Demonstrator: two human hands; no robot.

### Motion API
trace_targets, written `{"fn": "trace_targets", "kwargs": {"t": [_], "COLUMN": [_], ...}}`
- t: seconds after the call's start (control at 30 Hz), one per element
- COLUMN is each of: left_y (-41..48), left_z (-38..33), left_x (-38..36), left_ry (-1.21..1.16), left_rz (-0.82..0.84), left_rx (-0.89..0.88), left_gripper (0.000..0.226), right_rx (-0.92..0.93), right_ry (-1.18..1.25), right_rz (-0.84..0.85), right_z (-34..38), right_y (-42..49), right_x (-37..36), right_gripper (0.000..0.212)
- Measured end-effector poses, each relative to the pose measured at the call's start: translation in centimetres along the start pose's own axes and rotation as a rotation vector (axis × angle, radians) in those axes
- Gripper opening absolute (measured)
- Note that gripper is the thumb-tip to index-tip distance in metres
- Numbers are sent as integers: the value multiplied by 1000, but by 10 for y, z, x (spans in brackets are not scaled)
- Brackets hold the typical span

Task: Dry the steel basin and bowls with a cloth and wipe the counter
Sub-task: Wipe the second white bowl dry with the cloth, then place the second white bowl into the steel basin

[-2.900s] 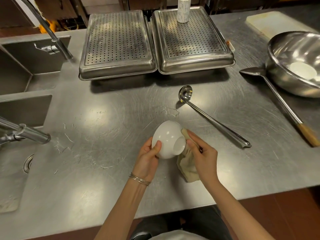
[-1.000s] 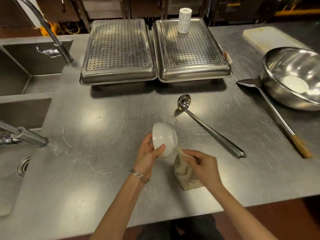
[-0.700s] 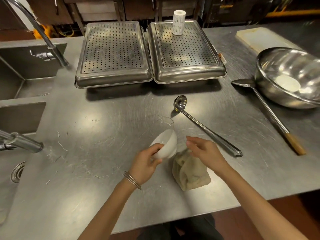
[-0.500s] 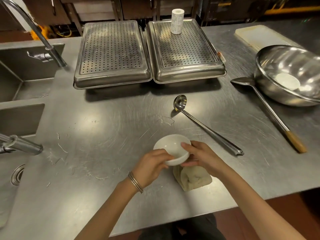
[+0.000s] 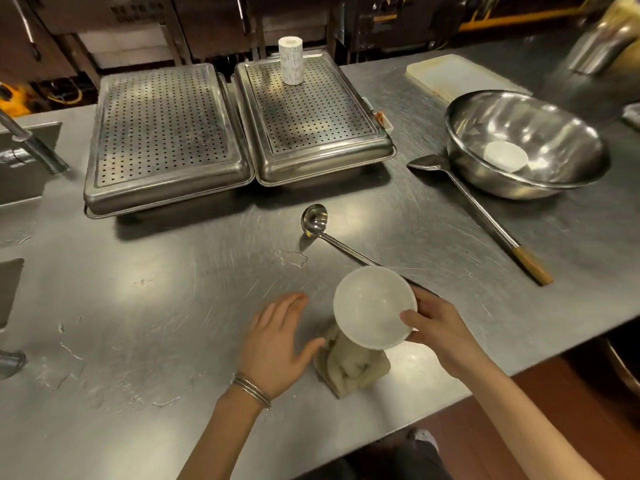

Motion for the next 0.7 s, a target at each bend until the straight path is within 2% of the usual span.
{"fn": "trace_targets", "kwargs": {"t": [0.27, 0.47, 0.7], "left_y": [31, 66, 111], "left_z": [-97, -208, -310], "left_x": [-29, -49, -47], "left_ry": [228, 321, 367], "left_rz": [121, 134, 63], "left_rx": [-129, -180, -111], "left_gripper": [64, 65, 64], "right_rx": [19, 53, 108], "right_ry": [35, 44, -18], "right_rz": [-204, -236, -200], "right_z": [25, 72, 138], "right_y": [-27, -49, -63], "right_x": [116, 234, 352], "right_gripper": [42, 43, 42]}}
Point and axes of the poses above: each hand's wrist, its own y-axis towards the middle knuckle, its own x-axis out of the back of the hand, z = x × y, the point moved 4 cm from there along y, towards the middle knuckle, and after that the axes turned 15 degrees about y, right-handed, at the moved point
